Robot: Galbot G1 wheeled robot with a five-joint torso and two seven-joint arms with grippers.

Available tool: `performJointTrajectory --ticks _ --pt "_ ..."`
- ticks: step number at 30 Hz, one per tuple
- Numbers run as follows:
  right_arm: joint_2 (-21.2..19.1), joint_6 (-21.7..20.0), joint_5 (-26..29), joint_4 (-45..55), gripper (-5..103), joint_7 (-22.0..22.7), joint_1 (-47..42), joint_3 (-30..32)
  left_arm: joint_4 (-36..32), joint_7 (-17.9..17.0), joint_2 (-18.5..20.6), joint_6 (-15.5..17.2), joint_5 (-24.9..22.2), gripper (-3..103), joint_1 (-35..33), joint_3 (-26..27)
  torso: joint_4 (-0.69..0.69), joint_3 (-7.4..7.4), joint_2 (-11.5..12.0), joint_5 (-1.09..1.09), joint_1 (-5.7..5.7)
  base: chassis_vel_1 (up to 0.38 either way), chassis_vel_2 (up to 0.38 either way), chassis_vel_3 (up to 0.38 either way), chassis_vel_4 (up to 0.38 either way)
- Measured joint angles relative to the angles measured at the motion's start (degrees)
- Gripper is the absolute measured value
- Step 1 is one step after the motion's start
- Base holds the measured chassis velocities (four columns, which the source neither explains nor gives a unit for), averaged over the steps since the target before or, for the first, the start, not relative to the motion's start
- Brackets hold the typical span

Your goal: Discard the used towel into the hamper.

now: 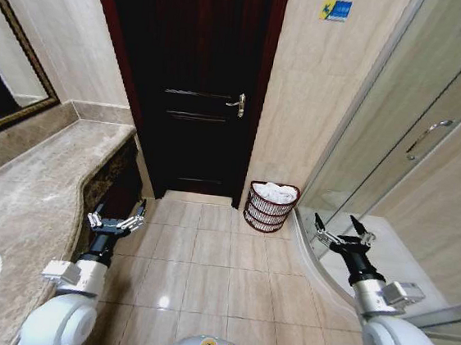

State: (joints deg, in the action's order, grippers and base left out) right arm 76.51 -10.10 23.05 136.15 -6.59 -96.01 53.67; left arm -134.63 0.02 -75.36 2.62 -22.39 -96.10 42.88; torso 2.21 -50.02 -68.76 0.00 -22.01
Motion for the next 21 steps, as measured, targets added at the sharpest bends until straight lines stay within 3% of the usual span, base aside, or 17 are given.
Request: performJointTrajectory --ticks 18,21 --pt "-0.28 0.49 0.29 -0.76 100 -0.32 0.45 -0.44 0.29 0.19 -0.58 -0.25 -0.13 100 -0.94 -0.13 0.0 -2.68 -5.11 0.01 -2.45 0.0 0.0 0.0 0.0" --pt "0.14 2.41 0.36 -3.02 100 -1.61 0.6 -0.86 2.89 0.42 -0.76 -2.24 0.67 100 -1.13 0.42 0.0 -3.38 -6.53 0.0 -3.14 0.0 0.0 0.0 0.0"
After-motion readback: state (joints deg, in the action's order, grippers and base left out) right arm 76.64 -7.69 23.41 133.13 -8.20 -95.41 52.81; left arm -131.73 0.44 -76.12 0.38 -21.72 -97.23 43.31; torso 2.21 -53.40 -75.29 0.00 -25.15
